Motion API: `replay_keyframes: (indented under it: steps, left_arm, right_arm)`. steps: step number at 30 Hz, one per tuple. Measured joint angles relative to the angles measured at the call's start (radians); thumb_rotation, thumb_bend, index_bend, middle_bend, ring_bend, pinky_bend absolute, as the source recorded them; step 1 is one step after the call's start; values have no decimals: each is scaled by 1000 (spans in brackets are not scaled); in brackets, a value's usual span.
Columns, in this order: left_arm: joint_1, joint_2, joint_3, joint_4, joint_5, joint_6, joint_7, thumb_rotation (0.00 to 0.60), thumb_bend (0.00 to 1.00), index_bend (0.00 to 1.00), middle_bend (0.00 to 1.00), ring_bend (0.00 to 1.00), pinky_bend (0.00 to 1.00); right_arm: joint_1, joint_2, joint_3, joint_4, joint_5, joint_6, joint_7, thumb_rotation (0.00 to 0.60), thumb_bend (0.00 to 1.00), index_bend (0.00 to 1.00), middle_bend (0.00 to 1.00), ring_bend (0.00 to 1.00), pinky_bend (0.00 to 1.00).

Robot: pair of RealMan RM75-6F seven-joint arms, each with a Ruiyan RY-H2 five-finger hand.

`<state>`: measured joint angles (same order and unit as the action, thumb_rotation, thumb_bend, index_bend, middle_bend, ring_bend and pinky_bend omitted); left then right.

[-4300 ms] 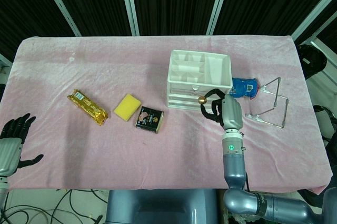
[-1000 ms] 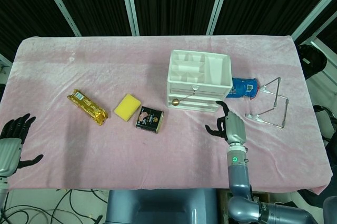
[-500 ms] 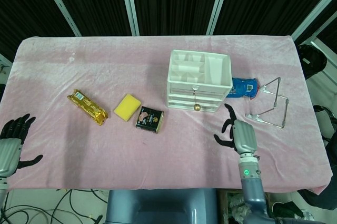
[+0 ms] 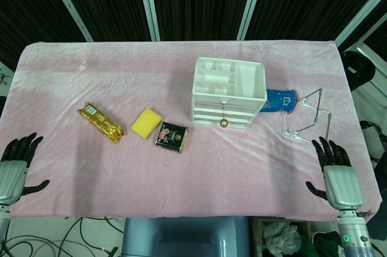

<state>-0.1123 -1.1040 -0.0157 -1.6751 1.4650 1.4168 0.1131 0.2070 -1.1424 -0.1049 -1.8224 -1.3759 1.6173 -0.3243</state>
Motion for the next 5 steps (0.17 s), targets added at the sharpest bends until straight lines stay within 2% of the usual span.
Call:
replay_keyframes:
  steps: [5]
  left_arm:
    - [0,-1,1,1,2,0,8,600,0,0,0,0,0]
  right_arm:
    - [-69,39,-33,74,-59,56,73,600,112,0,0,0,78]
